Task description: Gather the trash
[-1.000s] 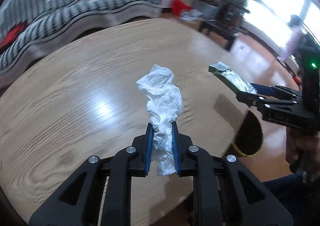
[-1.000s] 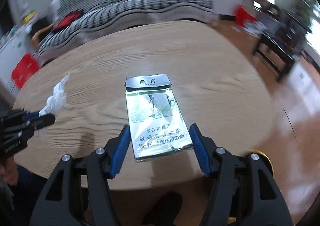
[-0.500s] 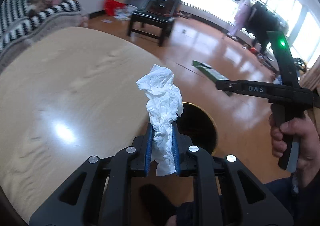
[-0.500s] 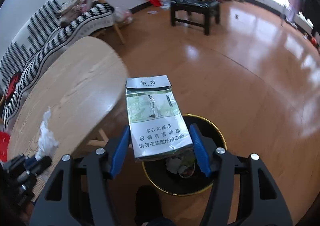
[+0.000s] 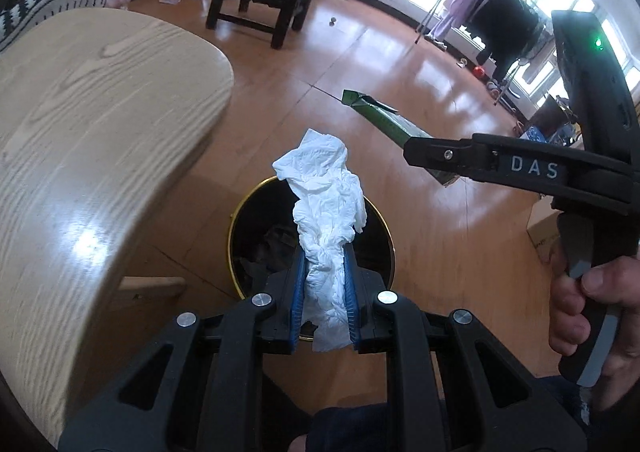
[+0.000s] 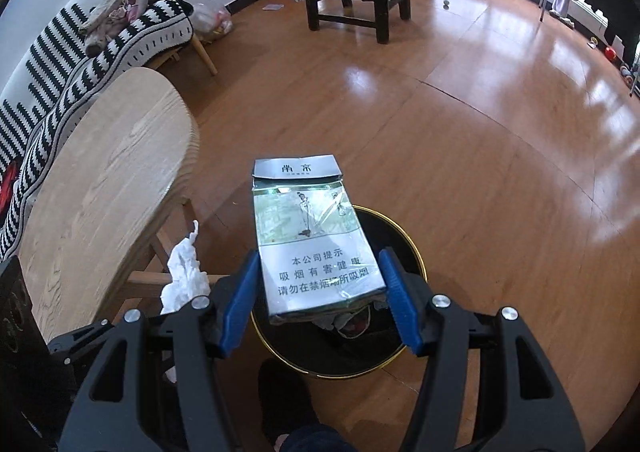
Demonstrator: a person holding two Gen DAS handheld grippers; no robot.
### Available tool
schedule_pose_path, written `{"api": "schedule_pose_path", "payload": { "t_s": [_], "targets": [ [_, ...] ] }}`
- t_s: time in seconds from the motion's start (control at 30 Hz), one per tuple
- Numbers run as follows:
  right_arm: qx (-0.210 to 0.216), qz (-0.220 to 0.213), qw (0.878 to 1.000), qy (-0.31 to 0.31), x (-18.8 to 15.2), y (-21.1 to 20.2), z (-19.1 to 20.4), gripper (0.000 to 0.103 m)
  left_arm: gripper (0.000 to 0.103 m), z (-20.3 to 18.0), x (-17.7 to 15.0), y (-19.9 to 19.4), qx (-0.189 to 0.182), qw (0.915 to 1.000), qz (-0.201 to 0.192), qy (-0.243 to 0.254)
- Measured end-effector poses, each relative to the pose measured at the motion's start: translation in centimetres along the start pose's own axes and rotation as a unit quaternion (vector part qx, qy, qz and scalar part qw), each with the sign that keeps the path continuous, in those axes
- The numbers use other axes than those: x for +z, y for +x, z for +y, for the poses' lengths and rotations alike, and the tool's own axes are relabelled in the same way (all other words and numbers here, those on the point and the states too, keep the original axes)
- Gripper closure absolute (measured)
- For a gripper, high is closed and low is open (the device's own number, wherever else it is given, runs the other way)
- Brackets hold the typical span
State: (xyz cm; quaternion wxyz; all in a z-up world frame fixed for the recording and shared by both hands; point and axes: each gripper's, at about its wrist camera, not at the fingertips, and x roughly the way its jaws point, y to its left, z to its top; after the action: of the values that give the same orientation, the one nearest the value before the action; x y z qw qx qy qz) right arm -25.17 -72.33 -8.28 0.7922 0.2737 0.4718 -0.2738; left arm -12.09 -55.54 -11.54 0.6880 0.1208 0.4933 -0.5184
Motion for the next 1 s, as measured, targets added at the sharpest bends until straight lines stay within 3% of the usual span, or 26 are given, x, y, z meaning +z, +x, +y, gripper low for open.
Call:
{"api": "schedule_pose_path", "payload": {
  "t_s": [0.27, 0.33, 0.37, 0.4, 0.57, 0.73, 0.87, 1.0],
  "targets": [
    [-0.002, -0.001, 1.000, 0.008, 0.0, 0.1, 0.0, 0.043, 0.085, -0.2, 0.6, 0.9, -0.005, 0.9999, 0.010, 0.012],
    [0.000, 0.002, 1.000, 0.014, 0.0, 0.2, -0.1, 0.038, 0.067, 0.0, 0.9, 1.1, 0.001, 0.9998, 0.015, 0.013],
    [-0.001, 0.002, 1.000, 0.017, 0.1, 0.2, -0.2, 0.030, 0.037, -0.1, 1.0, 1.5, 0.009, 0.9997, 0.017, 0.014],
    [-0.002, -0.001, 1.000, 0.018, 0.2, 0.2, -0.3, 0.026, 0.025, -0.1, 1.1, 1.5, 0.014, 0.9997, 0.014, 0.014],
    [-0.005, -0.012, 1.000, 0.025, 0.4, -0.5, -0.4, 0.025, 0.024, -0.5, 0.9, 1.0, 0.018, 0.9995, 0.007, 0.025],
    [-0.011, -0.022, 1.000, 0.009, 0.8, -1.1, 1.0, 0.017, 0.024, 0.1, 1.0, -0.5, 0.023, 0.9995, -0.002, 0.022],
    [-0.004, -0.039, 0.999, -0.008, 1.5, -2.0, 3.3, 0.010, 0.012, 0.4, 1.0, -3.7, 0.031, 0.9991, -0.021, 0.021],
    [0.002, -0.064, 0.997, -0.040, 2.0, -3.3, 7.1, 0.007, 0.009, 1.8, 0.4, -8.1, 0.064, 0.9966, -0.051, 0.015]
  ]
}}
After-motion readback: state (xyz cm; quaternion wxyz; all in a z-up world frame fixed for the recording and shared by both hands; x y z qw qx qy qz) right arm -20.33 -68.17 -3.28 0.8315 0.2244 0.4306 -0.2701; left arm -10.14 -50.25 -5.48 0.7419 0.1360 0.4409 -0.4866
